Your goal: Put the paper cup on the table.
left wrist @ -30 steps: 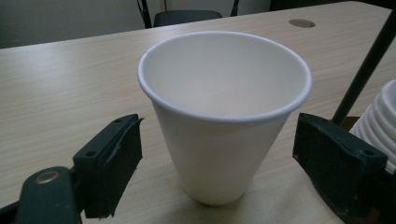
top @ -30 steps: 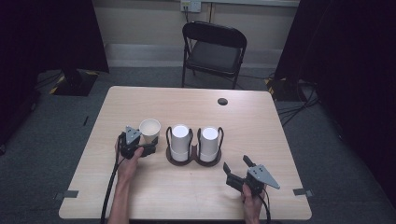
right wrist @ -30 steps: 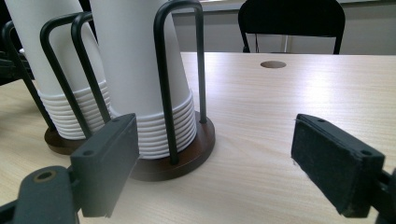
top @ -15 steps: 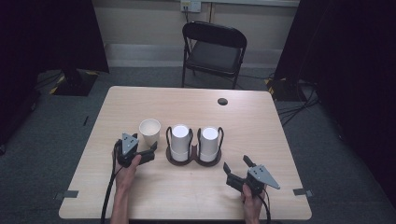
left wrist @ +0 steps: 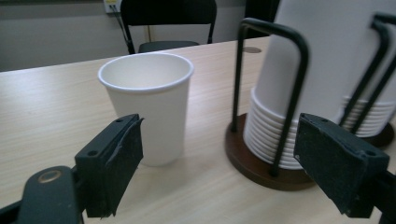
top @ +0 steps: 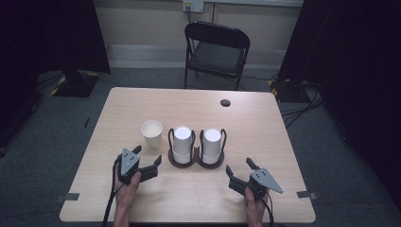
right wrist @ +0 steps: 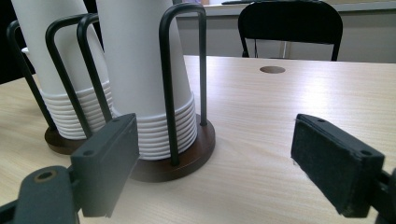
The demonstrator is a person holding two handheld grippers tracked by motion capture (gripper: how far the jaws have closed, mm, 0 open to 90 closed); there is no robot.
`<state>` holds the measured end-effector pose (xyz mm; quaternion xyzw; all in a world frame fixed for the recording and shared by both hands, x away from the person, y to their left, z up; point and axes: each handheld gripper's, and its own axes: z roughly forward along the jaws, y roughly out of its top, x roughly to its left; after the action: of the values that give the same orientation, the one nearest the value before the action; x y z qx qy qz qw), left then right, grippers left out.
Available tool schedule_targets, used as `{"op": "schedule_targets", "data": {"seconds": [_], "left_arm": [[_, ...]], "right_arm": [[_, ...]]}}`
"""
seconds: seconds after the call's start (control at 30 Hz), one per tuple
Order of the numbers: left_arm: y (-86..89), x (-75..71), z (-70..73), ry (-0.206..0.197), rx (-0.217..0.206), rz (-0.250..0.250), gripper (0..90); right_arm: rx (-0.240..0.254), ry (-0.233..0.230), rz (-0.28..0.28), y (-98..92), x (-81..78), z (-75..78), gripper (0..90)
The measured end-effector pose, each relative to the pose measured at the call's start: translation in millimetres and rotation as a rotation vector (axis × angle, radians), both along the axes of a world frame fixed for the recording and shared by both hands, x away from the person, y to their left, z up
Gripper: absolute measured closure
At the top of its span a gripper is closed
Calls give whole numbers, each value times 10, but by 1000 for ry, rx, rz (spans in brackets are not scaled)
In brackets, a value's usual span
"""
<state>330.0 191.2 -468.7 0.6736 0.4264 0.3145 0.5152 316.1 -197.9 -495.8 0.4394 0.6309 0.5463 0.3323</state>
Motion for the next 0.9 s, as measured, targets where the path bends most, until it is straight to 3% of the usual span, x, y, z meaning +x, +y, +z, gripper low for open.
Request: {"op": "schedule_targets", "data": {"seconds": [0.27,0.37,0.53,0.7,0.9], "left_arm": [[-125,-228,21,-26,18,2,154],[-175,-282,-35,-20,-1,-7,153],[-287,-362,-166,-24,-13,27,155],[-364,-413,-261,1,-19,-3,155],[-460,-458,-267,-19,17,6,156]], "right_arm": [[0,-2,-1,2,-9,1,146],[0,-4,-1,3,-10,0,146],[0,-3,0,2,-9,0,146],[-6,-3,-3,6,-4,0,146],[-7,13,-1,5,8,3,145]]}}
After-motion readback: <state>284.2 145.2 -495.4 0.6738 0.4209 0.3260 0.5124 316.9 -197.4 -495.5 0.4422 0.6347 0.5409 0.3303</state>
